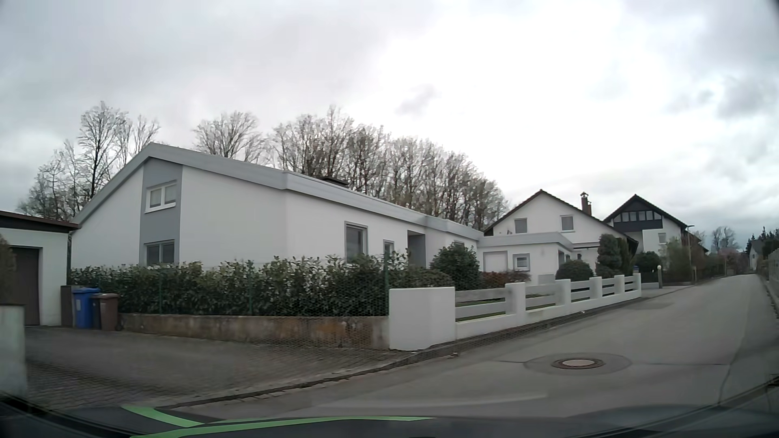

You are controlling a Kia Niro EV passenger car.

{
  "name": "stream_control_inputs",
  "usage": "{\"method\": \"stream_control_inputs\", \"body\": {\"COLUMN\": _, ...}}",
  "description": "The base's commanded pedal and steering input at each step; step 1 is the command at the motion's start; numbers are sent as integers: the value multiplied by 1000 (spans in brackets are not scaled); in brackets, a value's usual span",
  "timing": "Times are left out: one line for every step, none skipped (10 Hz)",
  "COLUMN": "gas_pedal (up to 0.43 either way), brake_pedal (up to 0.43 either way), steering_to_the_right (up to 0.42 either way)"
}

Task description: Follow the waypoints while adhering to traffic rules and regulations

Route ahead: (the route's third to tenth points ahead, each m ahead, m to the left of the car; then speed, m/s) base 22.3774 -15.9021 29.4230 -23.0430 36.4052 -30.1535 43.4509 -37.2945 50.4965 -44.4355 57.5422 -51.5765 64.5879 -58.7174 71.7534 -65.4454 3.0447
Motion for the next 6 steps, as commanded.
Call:
{"method": "stream_control_inputs", "body": {"gas_pedal": 220, "brake_pedal": 0, "steering_to_the_right": 491}}
{"method": "stream_control_inputs", "body": {"gas_pedal": 228, "brake_pedal": 0, "steering_to_the_right": 492}}
{"method": "stream_control_inputs", "body": {"gas_pedal": 228, "brake_pedal": 0, "steering_to_the_right": 492}}
{"method": "stream_control_inputs", "body": {"gas_pedal": 228, "brake_pedal": 0, "steering_to_the_right": 492}}
{"method": "stream_control_inputs", "body": {"gas_pedal": 228, "brake_pedal": 0, "steering_to_the_right": 490}}
{"method": "stream_control_inputs", "body": {"gas_pedal": 228, "brake_pedal": 0, "steering_to_the_right": 486}}
